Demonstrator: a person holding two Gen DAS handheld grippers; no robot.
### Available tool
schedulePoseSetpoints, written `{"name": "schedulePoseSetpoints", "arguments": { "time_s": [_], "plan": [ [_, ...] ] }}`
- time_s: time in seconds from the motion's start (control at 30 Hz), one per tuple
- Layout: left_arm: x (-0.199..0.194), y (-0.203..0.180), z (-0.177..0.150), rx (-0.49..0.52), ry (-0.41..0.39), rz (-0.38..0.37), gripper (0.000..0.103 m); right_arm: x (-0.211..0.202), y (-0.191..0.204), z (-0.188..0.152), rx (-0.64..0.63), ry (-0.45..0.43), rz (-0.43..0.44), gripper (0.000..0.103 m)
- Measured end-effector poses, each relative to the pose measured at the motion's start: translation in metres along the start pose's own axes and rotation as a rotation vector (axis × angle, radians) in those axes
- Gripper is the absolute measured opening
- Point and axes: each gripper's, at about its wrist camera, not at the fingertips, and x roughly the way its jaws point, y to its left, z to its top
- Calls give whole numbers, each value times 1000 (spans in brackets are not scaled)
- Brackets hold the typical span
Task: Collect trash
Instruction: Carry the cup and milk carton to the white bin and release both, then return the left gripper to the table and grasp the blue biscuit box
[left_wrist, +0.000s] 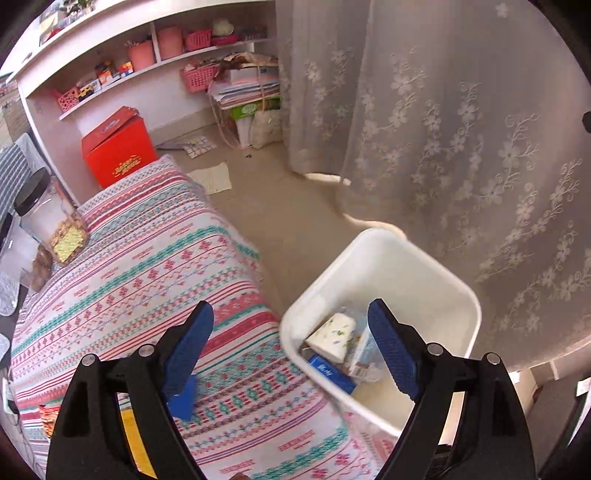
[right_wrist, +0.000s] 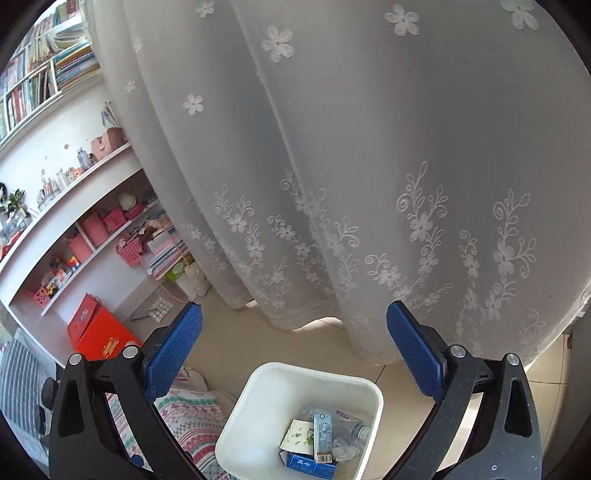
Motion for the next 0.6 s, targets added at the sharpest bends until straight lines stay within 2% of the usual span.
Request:
{"name": "schedulePoseSetpoints", "arguments": {
  "time_s": [0.13,0.23,0.4,0.53,0.6],
  "plan": [
    [11,42,-10,-12,107,68,86,4,18,-10,-45,58,44,96],
    [21,76,-18,-66,216,60,86,8,30,-17,-70,107,73,96],
    [45,131,-39,-309,409,-21,86,12,50,-25,-105,159,122,96],
    [62,168,-60,-559,481,-79,86,13,61,-30,-125,185,157,96],
    [70,177,-69,-643,502,-93,86,14,66,-32,-140,195,167,96]
  ]
}}
